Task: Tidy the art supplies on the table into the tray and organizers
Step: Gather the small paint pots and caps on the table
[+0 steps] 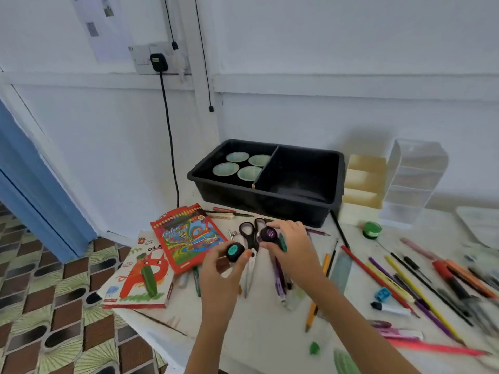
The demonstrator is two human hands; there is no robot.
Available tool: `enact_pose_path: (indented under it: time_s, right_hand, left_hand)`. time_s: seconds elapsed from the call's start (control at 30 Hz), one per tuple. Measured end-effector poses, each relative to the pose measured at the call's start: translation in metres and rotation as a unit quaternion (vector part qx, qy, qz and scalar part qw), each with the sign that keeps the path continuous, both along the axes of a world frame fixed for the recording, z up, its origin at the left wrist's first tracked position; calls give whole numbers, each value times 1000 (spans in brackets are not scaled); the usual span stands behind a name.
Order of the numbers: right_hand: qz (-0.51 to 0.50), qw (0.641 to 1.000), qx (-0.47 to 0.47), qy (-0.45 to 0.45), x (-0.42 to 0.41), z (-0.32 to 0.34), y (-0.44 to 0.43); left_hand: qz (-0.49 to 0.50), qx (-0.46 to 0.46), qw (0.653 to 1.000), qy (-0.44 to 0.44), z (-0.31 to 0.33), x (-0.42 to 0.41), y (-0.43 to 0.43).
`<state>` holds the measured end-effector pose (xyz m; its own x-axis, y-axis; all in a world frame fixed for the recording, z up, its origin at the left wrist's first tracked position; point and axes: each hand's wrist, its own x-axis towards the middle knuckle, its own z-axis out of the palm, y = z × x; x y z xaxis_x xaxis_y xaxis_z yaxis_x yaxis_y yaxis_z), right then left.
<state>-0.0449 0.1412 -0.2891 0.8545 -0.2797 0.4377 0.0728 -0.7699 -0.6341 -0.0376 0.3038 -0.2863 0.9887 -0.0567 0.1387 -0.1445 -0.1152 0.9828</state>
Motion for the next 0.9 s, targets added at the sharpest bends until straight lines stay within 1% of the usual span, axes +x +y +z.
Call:
enact_pose_path:
  time_s: [0.1, 0.23, 0.33, 0.47, 0.67, 0.9]
  right_hand:
    - [-28, 1000, 3, -5, -48, 11, -21]
    - [-76, 997, 21, -1, -110, 13, -52]
    - [-112, 993, 44, 15, -157, 9, -74]
    - [-160, 984, 74, 25, -217, 7, -94]
    - [-218, 972, 74, 54, -288, 6, -111]
    - [-267, 959, 67, 64, -346, 5, -119]
  left_hand:
    - [-28, -10, 1000, 4, 3, -28, -24]
    - [-91, 2, 996, 4, 4, -67, -57]
    - [-147, 20, 989, -7, 5, -100, -79]
    - [-210, 19, 977, 4, 5, -142, -102]
    - [-258, 43, 965, -12, 0, -192, -126]
    - [-294, 92, 948, -76, -11, -236, -144]
